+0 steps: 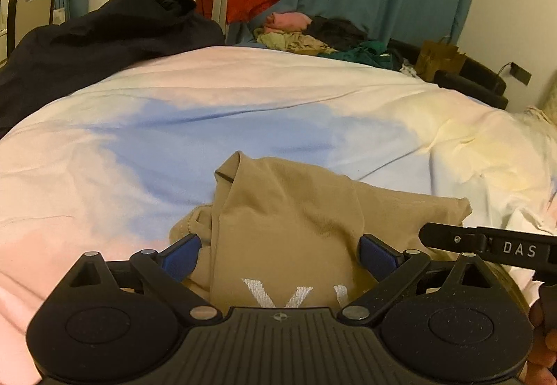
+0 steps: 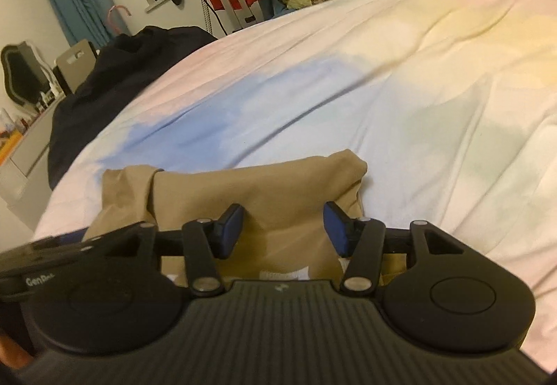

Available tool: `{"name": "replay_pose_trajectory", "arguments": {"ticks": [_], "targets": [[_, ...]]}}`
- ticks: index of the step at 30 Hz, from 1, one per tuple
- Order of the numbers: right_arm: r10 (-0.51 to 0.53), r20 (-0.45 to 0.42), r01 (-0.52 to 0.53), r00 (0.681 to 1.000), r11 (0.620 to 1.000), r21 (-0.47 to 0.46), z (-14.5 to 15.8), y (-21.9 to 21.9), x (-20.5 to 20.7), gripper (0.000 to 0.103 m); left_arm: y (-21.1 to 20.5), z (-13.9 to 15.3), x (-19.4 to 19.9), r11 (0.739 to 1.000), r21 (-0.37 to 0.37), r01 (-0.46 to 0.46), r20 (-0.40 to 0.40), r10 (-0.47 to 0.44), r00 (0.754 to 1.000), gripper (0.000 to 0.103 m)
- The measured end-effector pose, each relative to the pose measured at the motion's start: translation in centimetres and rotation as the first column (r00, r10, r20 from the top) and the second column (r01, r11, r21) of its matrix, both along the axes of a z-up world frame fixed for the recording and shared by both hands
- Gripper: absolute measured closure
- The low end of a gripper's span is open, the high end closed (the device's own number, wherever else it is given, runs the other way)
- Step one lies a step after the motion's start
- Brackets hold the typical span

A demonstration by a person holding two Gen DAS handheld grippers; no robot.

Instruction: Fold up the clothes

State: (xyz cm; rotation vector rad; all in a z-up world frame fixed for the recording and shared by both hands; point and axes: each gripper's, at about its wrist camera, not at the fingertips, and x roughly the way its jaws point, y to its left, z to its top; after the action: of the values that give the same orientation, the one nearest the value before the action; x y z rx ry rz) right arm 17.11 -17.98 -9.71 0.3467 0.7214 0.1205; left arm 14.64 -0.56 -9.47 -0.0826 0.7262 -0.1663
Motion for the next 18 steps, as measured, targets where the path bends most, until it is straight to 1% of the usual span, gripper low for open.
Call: {"name": "replay_pose_trajectory", "arguments": {"ticks": [2, 5, 9, 11, 13, 15, 18], "targets": [[0.009, 0.005, -0.009, 1.000, 1.000, -0.012, 1.1, 0.5, -1.3, 0.046, 0.2, 0.5, -0.7, 1.000, -0.014, -0.002, 0.004, 0.002, 1.000, 0.005], [0.017, 0.035, -0.017, 0.999, 1.000, -0.019, 2.4, 0.8, -3.8, 0.046, 0.3, 1.5, -2.7, 0.999, -0.028, 0.017, 0.023, -0.017, 1.000, 0.005], [0.029, 0.074, -0.027, 0.997, 0.999, -0.029, 4.1, 1.3, -7.2, 0.046, -0.5, 2.7, -6.0, 0.998, 0.007, 0.057, 0.044, -0.058, 0.997, 0.005], [0.024, 0.066, -0.022, 0.998, 0.999, -0.044, 4.0, 1.4, -8.0, 0.046, -1.1, 2.9, -7.5, 0.997, 0.038, 0.070, 0.053, -0.072, 0.996, 0.005], [0.017, 0.044, -0.014, 0.999, 0.998, -0.065, 3.3, 1.6, -8.0, 0.046, -1.5, 2.6, -8.3, 0.996, 0.063, 0.064, 0.046, -0.067, 0.997, 0.005], [0.007, 0.016, -0.006, 1.000, 0.997, -0.082, 2.5, 1.7, -7.8, 0.046, -1.3, 2.2, -8.7, 0.999, 0.025, 0.037, 0.041, -0.038, 0.998, 0.005], [0.001, -0.011, -0.002, 1.000, 0.997, -0.080, 1.5, 1.9, -7.4, 0.046, -0.7, 1.6, -8.4, 1.000, -0.022, 0.009, -0.002, -0.009, 1.000, 0.005]]}}
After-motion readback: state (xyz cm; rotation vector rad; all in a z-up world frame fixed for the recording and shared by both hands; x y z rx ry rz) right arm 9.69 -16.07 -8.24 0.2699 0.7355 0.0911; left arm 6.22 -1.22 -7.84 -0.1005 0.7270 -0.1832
